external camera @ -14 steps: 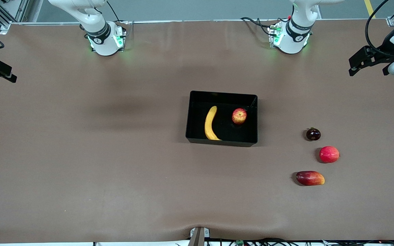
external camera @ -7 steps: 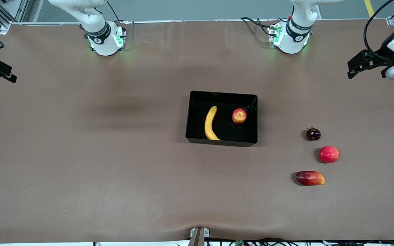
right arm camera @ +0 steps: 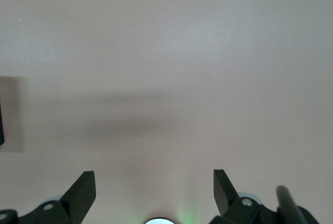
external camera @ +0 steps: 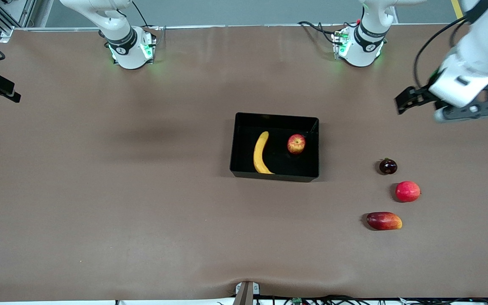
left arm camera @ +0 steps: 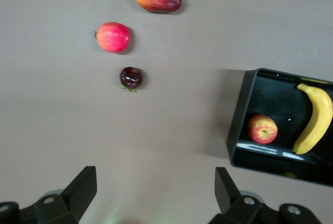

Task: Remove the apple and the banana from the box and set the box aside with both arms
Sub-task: 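Reach the left gripper into the black box and grasp the apple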

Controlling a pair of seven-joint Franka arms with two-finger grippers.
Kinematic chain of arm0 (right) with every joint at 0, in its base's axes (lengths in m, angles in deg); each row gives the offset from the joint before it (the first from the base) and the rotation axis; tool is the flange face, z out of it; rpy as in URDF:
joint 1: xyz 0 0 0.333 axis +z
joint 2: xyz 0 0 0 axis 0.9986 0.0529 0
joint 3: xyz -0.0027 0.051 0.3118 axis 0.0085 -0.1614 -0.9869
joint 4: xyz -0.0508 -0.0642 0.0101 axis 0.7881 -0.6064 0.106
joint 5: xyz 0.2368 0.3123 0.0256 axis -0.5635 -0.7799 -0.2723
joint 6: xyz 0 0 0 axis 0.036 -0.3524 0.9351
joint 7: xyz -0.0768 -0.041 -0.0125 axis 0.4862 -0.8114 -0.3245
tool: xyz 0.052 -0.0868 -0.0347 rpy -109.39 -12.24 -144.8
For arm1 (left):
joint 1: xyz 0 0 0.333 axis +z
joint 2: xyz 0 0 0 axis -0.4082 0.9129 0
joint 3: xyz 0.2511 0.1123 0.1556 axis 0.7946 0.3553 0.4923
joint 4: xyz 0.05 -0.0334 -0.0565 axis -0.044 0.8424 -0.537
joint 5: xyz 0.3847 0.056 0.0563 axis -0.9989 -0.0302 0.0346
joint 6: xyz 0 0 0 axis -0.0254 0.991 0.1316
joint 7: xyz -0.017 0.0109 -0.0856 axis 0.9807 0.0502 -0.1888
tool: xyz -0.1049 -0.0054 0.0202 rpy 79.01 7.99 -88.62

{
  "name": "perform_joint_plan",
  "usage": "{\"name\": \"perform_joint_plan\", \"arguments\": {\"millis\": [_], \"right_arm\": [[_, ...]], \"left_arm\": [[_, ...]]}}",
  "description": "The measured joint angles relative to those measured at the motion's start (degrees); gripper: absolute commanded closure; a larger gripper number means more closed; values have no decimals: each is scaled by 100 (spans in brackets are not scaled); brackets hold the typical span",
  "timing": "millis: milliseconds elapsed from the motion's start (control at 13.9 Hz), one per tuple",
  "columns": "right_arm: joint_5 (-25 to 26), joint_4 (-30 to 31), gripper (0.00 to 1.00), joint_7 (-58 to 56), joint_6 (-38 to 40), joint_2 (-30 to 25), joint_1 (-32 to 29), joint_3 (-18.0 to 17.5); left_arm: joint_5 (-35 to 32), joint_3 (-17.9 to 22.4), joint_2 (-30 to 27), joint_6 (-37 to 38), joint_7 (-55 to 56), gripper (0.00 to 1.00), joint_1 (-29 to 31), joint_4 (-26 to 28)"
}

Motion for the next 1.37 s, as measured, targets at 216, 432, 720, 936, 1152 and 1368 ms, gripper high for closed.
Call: {"name": "perform_joint_plan", "arguments": {"millis": [216,432,720,936,1152,1368], "right_arm": [[0,0,0,0,0,0,-1,1],[0,0,0,0,0,2,-2,2],[0,0,0,0,0,2,-3,2],[0,0,0,0,0,2,-3,2],[0,0,0,0,0,2,-3,2],[0,0,0,0,0,2,-3,2]], "left_arm": [[8,-453,159,-424,882,0,-14,357],[9,-1018,457,-837,1995,0,-32,581],[7,-1372,1071,-1363,2992,0,-295,653],[-183,-1375,1491,-1649,3634,0,-572,690],[-768,-1377,2025,-1874,4453,0,-871,711],[-1020,-1378,2539,-2228,5088,0,-1073,714]]}}
